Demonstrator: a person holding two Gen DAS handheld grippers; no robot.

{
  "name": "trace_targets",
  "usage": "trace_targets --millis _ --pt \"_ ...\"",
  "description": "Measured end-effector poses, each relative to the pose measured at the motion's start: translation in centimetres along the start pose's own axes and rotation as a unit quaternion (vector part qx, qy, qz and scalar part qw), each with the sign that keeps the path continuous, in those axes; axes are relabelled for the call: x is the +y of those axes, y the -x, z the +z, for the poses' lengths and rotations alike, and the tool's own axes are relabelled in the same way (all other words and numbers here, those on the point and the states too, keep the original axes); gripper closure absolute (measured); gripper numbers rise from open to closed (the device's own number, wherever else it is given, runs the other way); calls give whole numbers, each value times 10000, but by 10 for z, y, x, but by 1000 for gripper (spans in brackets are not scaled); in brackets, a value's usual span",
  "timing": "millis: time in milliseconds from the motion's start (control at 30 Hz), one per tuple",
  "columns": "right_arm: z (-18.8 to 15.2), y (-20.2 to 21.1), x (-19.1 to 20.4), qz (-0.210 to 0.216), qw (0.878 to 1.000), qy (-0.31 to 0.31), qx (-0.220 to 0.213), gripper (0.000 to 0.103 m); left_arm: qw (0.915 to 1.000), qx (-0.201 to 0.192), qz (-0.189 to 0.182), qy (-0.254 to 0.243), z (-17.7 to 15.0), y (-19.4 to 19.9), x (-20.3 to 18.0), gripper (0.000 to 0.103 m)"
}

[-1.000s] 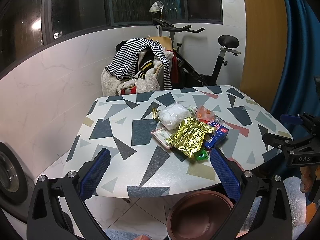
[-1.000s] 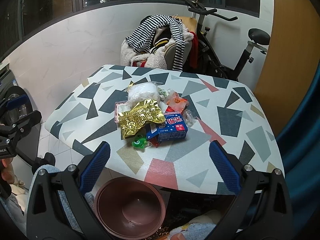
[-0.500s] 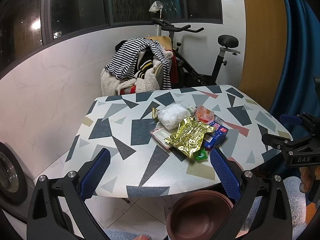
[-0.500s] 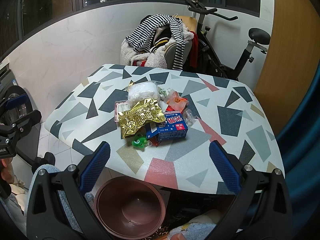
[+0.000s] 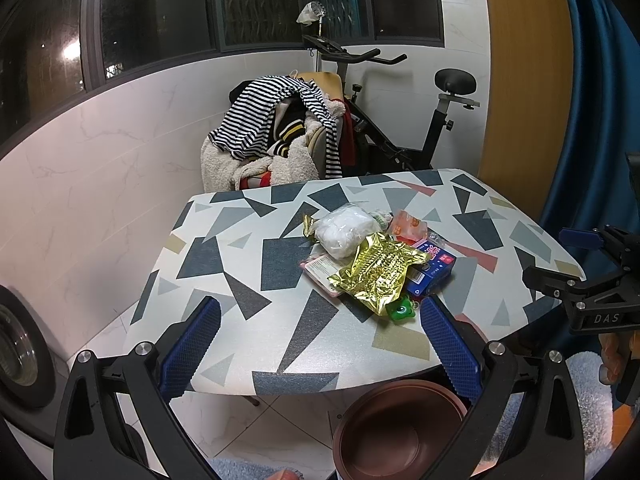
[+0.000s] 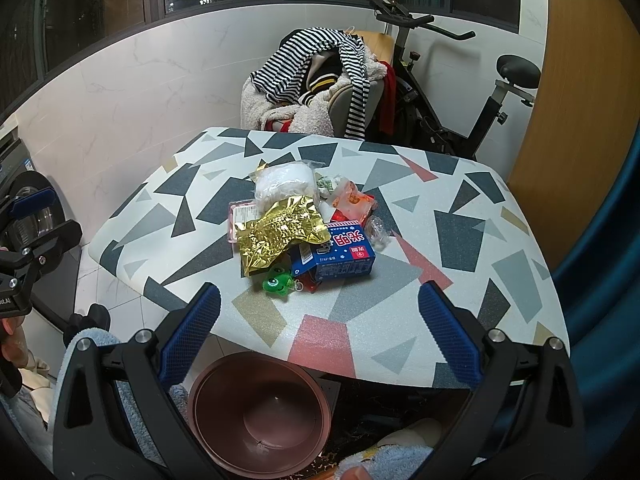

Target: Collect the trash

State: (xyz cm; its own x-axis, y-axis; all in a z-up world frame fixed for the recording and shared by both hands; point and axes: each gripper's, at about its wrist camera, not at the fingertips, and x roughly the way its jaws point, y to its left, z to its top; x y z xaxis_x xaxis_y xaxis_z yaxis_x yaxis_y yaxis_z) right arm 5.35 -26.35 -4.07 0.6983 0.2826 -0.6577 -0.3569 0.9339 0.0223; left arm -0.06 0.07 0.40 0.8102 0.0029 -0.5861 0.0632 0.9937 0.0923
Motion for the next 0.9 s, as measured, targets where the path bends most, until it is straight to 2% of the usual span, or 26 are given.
trace_targets --millis 333,500,700,833,900 --pt "0 0 0 -5 10000 9 -2 6 10000 0 -15 -4 0 0 0 5" --pt "-6 -3 -4 22 10000 -40 -52 5 9991 -2 -415 69 -5 -9 4 5" --pt "-16 -15 -11 205 9994 -245 -133 5 9991 297 -86 -291 -12 -29 -1 5" --pt "-20 -28 -14 274 9991 -291 -124 5 9994 287 -186 -37 -18 -46 12 5" --pt "-20 -43 -17 326 9988 -330 142 5 9995 260 -158 -38 -21 -55 16 5"
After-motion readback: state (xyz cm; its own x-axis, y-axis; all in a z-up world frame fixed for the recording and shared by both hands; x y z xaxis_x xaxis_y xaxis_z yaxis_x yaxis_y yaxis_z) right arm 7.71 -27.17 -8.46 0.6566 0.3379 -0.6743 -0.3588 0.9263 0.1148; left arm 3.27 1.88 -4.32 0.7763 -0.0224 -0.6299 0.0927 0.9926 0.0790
